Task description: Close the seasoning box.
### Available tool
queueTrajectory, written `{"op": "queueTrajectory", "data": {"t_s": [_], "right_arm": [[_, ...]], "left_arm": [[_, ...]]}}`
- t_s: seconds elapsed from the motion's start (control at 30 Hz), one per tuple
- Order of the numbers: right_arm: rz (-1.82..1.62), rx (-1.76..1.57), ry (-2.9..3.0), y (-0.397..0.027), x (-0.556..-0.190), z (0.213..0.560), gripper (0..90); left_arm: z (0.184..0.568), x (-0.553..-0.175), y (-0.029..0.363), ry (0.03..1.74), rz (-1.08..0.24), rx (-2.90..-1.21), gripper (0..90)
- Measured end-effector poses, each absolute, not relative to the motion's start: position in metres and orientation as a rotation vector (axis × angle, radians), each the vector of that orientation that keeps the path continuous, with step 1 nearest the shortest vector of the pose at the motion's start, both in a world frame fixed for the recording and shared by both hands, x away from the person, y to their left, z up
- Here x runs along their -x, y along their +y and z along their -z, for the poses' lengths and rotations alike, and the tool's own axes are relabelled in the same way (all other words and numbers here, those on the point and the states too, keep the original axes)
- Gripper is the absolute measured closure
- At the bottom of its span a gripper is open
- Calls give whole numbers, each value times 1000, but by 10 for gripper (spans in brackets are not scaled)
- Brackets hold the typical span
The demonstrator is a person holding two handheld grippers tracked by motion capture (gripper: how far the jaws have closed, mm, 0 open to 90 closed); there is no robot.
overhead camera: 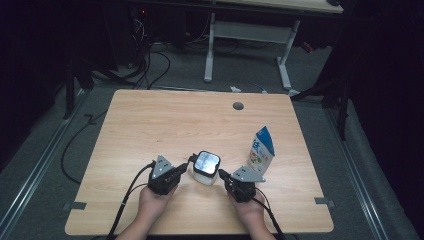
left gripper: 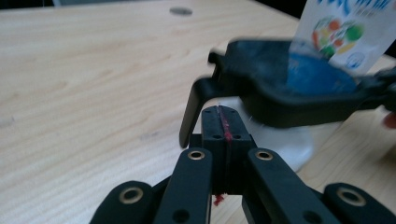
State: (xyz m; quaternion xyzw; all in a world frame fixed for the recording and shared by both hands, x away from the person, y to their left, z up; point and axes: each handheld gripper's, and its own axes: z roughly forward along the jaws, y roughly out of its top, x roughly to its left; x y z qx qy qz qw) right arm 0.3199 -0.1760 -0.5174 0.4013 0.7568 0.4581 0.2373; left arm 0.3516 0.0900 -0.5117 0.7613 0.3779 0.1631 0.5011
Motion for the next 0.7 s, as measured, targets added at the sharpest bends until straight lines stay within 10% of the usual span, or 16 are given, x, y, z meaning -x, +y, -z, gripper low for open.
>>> {"op": "queueTrajectory", "data": {"t_s": [0.7], "right_arm": [[-1290, -1086, 2089, -170, -313, 518, 900]], "left_arm": [[518, -390, 76, 947, -384, -1825, 900]]}}
